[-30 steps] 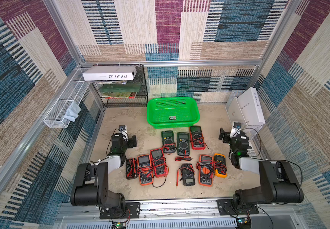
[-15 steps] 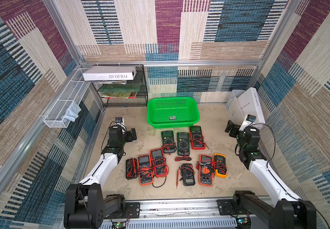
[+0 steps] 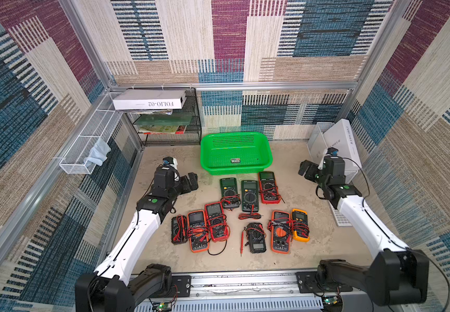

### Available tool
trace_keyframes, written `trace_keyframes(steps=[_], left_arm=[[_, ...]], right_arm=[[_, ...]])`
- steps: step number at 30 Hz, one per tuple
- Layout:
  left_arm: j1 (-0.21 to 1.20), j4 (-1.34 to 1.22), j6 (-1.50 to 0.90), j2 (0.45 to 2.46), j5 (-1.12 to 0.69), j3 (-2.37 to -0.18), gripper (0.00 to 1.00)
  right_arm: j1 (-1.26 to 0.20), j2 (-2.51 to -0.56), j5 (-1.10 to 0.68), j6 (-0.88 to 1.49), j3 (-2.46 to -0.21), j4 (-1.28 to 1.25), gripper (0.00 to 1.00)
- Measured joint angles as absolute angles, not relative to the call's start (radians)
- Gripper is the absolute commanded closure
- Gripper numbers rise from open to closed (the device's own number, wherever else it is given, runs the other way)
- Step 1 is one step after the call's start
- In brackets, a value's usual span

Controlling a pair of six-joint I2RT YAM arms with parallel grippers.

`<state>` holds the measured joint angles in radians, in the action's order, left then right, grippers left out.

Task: Put the multimeter into the basket
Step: Pick up the multimeter from the center of the board.

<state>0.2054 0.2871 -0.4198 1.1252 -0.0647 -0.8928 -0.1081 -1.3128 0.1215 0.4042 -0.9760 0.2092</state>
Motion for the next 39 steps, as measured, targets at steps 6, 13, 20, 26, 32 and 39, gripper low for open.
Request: trace_keyframes(steps=[6,13,20,26,32,39], left_arm=[[0.303,0.404,-0.454,1.153,-0.103,-0.929,0.01],[0.374,0.446,-0.472,1.164,-0.106,-0.931,0.01],[0.408,0.465,-0.49,1.201,-0.101,-0.924,0.01],[0.427,0.467,-0.49,1.253,-0.101,-0.951,0.01],[0.445,0.465,-0.49,1.281,-0.1,-0.962,0.01],[0.458,0.465,-0.491,1.286,-0.097,-0.965,0.01]], right_arm=[[-0.259,-1.515,0.109,0.33,-1.078,0.353,0.01],[-0.356,-1.673,0.103,0.292,-1.127,0.384,0.0],[-0.418,-1.75,0.096,0.279,-1.156,0.39,0.01],[-0.43,-1.764,0.088,0.276,-1.156,0.376,0.01],[-0.426,-1.794,0.081,0.276,-1.154,0.356,0.0],[-0.403,-1.852,0.046,0.281,-1.177,0.314,0.0]])
